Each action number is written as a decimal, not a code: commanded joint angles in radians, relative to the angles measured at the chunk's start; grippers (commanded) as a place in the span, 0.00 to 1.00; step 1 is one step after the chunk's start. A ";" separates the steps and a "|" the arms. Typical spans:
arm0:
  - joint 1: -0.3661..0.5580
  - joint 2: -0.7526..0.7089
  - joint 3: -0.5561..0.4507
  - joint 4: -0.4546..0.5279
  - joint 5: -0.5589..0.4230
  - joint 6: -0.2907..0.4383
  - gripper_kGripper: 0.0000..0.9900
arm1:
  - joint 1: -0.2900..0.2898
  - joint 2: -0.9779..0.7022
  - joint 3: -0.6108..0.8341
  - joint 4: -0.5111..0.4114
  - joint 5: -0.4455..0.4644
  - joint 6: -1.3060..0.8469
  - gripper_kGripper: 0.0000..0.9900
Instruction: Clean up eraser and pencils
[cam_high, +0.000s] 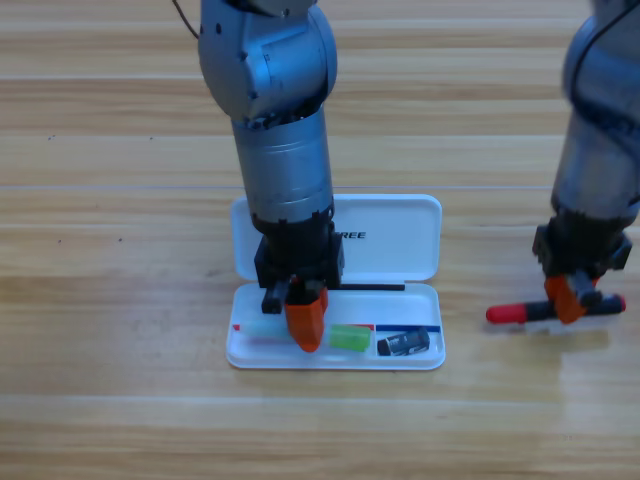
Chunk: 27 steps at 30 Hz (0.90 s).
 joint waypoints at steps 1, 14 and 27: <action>0.003 0.049 -0.001 -0.010 0.017 0.000 0.00 | -0.006 -0.111 0.029 0.043 0.026 0.020 0.00; 0.028 0.034 0.019 -0.010 0.036 -0.002 0.00 | 0.012 -0.101 0.017 0.043 0.025 0.029 0.00; 0.029 0.035 0.029 -0.010 0.034 -0.017 0.00 | 0.012 -0.097 0.009 0.043 0.025 0.029 0.00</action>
